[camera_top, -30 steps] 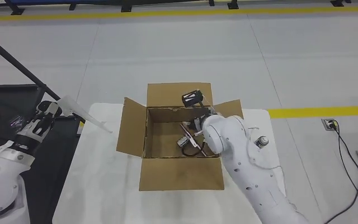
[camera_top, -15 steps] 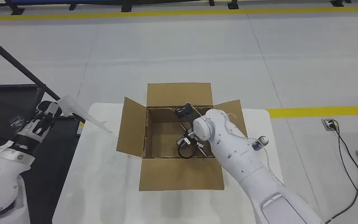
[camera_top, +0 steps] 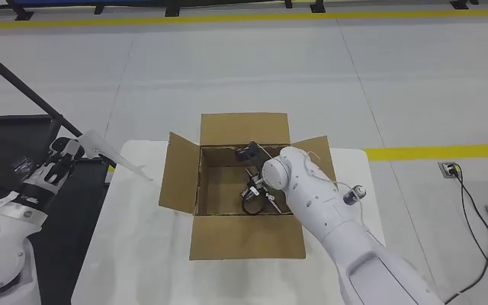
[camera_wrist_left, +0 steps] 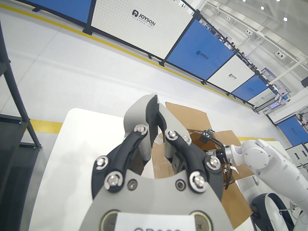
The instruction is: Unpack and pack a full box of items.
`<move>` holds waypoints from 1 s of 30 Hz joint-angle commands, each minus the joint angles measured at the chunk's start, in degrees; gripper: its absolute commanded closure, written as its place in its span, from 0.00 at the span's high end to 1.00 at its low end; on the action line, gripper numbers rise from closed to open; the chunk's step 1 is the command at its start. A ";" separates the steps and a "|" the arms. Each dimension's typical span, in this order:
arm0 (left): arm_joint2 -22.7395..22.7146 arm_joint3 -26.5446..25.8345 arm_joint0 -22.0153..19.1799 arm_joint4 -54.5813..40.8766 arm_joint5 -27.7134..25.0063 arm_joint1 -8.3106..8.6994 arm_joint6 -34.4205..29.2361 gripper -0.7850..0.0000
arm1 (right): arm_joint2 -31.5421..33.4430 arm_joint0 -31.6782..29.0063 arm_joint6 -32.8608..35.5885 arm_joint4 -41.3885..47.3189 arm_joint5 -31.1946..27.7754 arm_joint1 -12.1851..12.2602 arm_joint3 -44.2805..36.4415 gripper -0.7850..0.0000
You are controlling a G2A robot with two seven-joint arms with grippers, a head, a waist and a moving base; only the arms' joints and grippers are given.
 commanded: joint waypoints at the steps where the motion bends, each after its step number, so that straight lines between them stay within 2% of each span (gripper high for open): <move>1: 0.00 0.00 0.00 0.00 0.00 0.00 0.00 0.00 | -0.25 0.25 -0.64 0.15 -0.17 -0.37 1.07 0.40; 7: 0.00 0.00 0.00 0.00 0.00 0.00 0.00 0.00 | -1.30 1.12 -0.73 -0.38 0.71 -1.51 4.21 0.38; 10: 0.00 0.00 0.00 0.00 0.00 0.00 0.00 0.00 | -1.98 1.44 -0.84 -1.19 1.66 -2.08 5.36 0.31; 11: 0.00 0.00 0.00 0.00 0.00 0.00 0.00 0.00 | -2.10 1.47 -1.02 -1.23 1.62 -2.25 5.64 0.25; 13: 0.00 0.00 0.00 0.00 0.00 0.00 0.00 0.00 | -2.37 1.67 -1.33 -1.55 1.99 -2.55 6.24 0.05; 14: 0.00 0.00 0.00 0.00 0.00 0.00 0.00 0.00 | -2.47 1.74 -1.55 -1.63 1.88 -2.68 6.38 0.00; 23: 0.00 0.00 0.00 0.00 0.00 0.00 0.00 0.00 | -2.75 2.71 -3.30 -2.68 0.16 -2.97 7.19 0.00; 27: 0.00 0.00 0.00 0.00 0.00 0.00 0.00 0.00 | -2.85 2.94 -4.82 -3.99 -2.03 -2.53 6.01 0.00; 30: 0.00 0.00 0.00 0.00 0.00 0.00 0.00 0.00 | -2.69 2.92 -5.75 -5.22 -0.95 -1.99 4.31 0.00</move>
